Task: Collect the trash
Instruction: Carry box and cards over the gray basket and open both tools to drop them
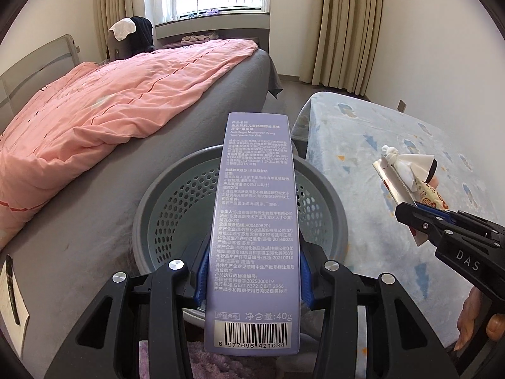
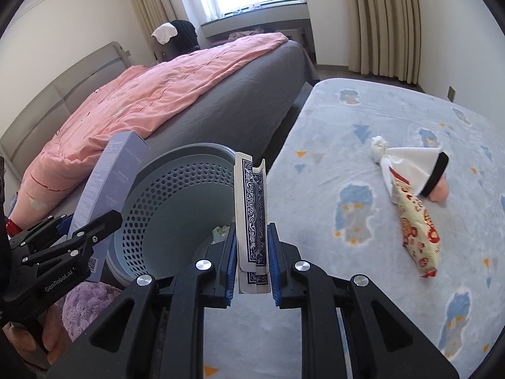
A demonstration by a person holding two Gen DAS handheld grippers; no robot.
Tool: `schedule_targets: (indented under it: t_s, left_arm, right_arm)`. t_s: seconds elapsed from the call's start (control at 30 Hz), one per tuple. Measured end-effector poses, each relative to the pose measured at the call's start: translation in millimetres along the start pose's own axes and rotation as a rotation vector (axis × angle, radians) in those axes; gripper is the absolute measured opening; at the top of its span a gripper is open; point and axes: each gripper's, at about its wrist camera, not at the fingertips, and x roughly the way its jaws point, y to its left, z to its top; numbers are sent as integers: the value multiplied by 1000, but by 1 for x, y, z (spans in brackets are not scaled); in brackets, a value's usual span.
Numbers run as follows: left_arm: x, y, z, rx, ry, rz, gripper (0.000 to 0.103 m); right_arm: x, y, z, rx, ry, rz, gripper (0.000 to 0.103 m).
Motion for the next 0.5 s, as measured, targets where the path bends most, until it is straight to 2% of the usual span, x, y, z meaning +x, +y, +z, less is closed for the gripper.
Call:
schedule_targets:
  t_s: [0.27,0.5]
  left_arm:
    - [19,28,1,-44,33,7,43]
    - [33,43,7,-66,42,30,43]
  right_arm:
    - [36,32,16,-33,31,58,18]
    - [58,43,25,-50,54,78,18]
